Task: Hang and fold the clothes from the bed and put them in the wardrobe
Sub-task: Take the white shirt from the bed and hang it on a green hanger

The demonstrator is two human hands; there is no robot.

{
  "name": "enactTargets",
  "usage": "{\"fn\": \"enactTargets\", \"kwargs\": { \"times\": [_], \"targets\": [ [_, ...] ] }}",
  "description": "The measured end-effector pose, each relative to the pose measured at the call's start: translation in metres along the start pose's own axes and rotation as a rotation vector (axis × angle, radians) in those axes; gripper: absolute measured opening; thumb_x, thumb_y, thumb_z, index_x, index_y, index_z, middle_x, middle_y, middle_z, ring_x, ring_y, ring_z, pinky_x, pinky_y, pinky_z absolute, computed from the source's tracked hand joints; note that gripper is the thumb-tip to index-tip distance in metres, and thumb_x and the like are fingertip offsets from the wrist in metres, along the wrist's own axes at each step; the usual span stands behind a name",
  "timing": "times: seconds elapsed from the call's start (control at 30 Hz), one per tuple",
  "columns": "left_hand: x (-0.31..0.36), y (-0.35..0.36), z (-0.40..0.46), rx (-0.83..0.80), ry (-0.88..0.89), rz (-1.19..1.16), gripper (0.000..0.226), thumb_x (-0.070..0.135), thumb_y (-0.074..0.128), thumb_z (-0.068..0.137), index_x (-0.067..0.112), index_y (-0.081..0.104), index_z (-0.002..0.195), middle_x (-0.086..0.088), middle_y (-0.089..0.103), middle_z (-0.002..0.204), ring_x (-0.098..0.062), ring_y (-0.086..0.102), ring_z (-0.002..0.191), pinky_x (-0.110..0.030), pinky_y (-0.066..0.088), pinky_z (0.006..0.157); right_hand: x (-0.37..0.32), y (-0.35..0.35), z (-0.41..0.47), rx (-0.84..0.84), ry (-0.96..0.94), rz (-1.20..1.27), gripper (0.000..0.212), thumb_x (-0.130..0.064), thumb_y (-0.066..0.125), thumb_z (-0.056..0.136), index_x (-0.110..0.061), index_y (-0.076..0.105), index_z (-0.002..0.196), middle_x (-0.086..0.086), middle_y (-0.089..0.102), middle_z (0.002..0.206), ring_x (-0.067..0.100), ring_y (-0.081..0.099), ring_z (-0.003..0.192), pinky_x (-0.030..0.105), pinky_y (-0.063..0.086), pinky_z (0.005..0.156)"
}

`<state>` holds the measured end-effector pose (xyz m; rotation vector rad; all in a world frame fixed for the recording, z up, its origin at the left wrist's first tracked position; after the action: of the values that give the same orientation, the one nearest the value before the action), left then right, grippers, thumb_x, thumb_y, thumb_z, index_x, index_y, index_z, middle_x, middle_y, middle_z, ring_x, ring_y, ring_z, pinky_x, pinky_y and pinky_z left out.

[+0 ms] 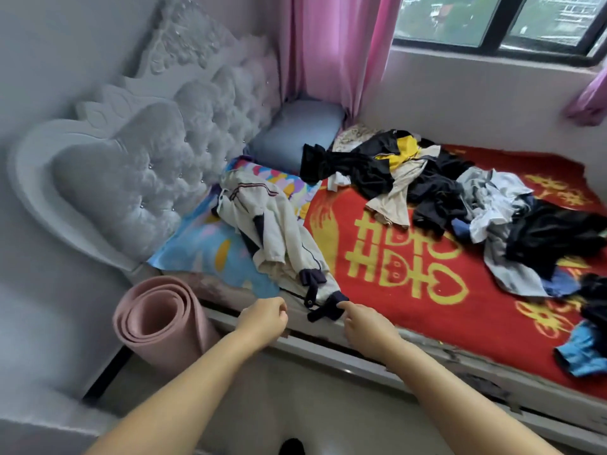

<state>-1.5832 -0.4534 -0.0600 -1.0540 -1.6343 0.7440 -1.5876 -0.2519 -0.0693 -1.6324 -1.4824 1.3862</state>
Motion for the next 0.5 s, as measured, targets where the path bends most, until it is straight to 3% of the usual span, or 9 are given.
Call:
{"fn": "enactTargets", "kwargs": {
  "times": [0.3,0.5],
  "targets": [
    [-0.054,-0.031,0.125,-0.047,-0.153,-0.038,0.027,0.024,0.04,0.095,0.021,0.062,0.11,-0.003,0.064,0.114,-0.023,0.059,0.103,-0.033,0.048,0.085,-0.035,-0.024,0.149,-0.066,-0.07,0.007,0.042,-0.012,0.035,0.095,-0.023,0.045,0.134,0.002,0.054,0.13,0.027,0.055,0.109,0.04,0.051,0.081],
    [-0.112,-0.073,0.228,0.003,-0.256,-0.097,0.027,0.019,0.04,0.096,0.014,0.063,0.108,-0.008,0.065,0.112,-0.024,0.059,0.101,-0.029,0.046,0.081,-0.067,-0.046,0.286,-0.113,-0.177,-0.019,0.046,-0.019,0.032,0.098,-0.025,0.036,0.144,0.0,0.05,0.135,0.022,0.056,0.11,0.029,0.043,0.072]
  ]
}}
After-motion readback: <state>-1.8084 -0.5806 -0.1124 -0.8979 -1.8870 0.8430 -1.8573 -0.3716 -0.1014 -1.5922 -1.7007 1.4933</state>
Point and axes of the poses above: each hand's wrist, its own z-axis towards the middle knuckle, its own y-axis out of the palm, x = y × z, the point moved 7 cm from there along z, towards the middle knuckle
